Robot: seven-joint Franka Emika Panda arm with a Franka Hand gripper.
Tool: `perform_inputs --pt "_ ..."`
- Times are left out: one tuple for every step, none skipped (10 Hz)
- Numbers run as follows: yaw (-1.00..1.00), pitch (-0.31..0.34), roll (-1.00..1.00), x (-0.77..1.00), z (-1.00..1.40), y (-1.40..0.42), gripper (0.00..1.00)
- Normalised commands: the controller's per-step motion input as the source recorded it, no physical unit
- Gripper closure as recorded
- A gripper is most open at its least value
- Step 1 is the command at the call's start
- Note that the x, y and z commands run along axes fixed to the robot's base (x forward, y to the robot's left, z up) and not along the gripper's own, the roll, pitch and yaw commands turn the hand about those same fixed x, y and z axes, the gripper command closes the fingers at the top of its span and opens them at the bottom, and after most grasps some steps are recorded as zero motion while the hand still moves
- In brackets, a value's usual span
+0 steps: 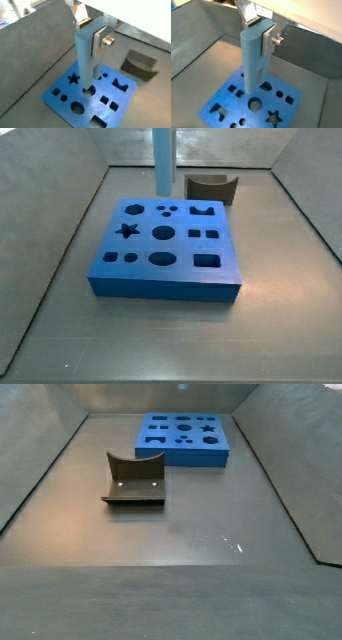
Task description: Insert the square-circle object.
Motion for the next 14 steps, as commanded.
perform_inputs --pt "-1.0 -0.074 -0.1 0.0 -0.24 -0.02 1.0" --pt "-0.92 -0.1 -0.18 -0.06 -0.31 -0.03 1.0" --pt "-0.88 -0.116 -0.21 -0.11 -0.36 -0.04 1.0" --pt "-0.92 -0.099 -0.17 -0.07 -0.31 -0.04 1.0" --pt "-0.97 -0.067 -0.13 0.0 -0.25 -0.03 1.0" --pt "-1.0 -0.011 -0.02 0.0 -0.15 -0.02 1.0" --pt "-0.96 0.0 0.01 -0.08 -0.03 -0.05 1.0" --pt "-0.98 0.0 0.1 -0.14 0.0 0.0 1.0" --pt "-0.99 0.0 0.09 -0.14 0.0 0.0 1.0" --pt "-1.0 0.0 0.08 -0.13 0.0 0.0 1.0" --pt "-1.0 0.0 0.07 -0.12 0.0 0.0 1.0" --pt "-1.0 0.0 0.04 -0.13 -0.11 0.0 1.0" --pt "-0.93 0.0 0.01 -0.2 -0.2 0.0 1.0" --pt "-0.8 -0.049 -0.01 -0.33 -0.41 -0.04 1.0"
